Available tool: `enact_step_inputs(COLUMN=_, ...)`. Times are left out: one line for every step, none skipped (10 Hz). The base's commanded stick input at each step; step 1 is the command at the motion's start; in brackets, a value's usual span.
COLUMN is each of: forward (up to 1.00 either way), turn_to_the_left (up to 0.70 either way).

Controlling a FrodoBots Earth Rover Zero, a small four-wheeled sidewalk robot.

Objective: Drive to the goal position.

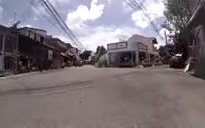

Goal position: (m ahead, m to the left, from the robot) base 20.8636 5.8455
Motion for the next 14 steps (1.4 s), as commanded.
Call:
enact_step_inputs(forward=0.7, turn_to_the_left=0.0)
enact_step_inputs(forward=0.7, turn_to_the_left=0.0)
enact_step_inputs(forward=0.7, turn_to_the_left=0.0)
enact_step_inputs(forward=0.7, turn_to_the_left=0.0)
enact_step_inputs(forward=0.7, turn_to_the_left=0.0)
enact_step_inputs(forward=0.7, turn_to_the_left=0.0)
enact_step_inputs(forward=0.7, turn_to_the_left=0.0)
enact_step_inputs(forward=0.7, turn_to_the_left=0.0)
enact_step_inputs(forward=0.7, turn_to_the_left=0.0)
enact_step_inputs(forward=0.7, turn_to_the_left=0.0)
enact_step_inputs(forward=0.7, turn_to_the_left=0.0)
enact_step_inputs(forward=0.7, turn_to_the_left=0.0)
enact_step_inputs(forward=0.7, turn_to_the_left=0.0)
enact_step_inputs(forward=0.7, turn_to_the_left=0.0)
